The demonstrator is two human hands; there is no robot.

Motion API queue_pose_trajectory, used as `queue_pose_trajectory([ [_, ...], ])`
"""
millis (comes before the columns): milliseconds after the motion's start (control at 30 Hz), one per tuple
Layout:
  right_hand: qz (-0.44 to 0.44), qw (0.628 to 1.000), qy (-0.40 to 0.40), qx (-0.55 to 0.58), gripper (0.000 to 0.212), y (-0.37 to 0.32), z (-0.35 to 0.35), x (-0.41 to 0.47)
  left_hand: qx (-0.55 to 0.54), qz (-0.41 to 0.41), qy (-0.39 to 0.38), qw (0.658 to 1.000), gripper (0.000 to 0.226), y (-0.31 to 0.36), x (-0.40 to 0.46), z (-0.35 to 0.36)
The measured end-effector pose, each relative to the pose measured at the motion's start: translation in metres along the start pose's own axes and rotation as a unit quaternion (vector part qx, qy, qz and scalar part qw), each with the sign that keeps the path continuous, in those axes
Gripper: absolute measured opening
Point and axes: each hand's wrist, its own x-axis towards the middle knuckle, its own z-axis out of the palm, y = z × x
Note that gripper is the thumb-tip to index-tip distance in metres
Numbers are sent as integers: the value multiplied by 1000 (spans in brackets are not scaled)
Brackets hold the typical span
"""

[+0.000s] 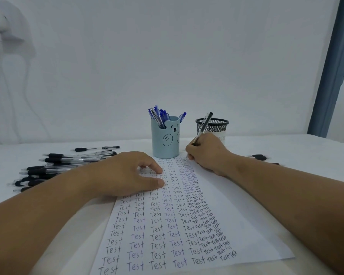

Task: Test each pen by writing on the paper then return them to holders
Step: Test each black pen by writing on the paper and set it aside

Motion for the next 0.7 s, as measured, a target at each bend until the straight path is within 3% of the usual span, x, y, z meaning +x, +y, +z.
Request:
queue_pose_trajectory([
  [700, -44, 997, 23, -64, 30, 4, 2, 6, 13, 1, -2, 1000, 45, 1, -1, -1],
])
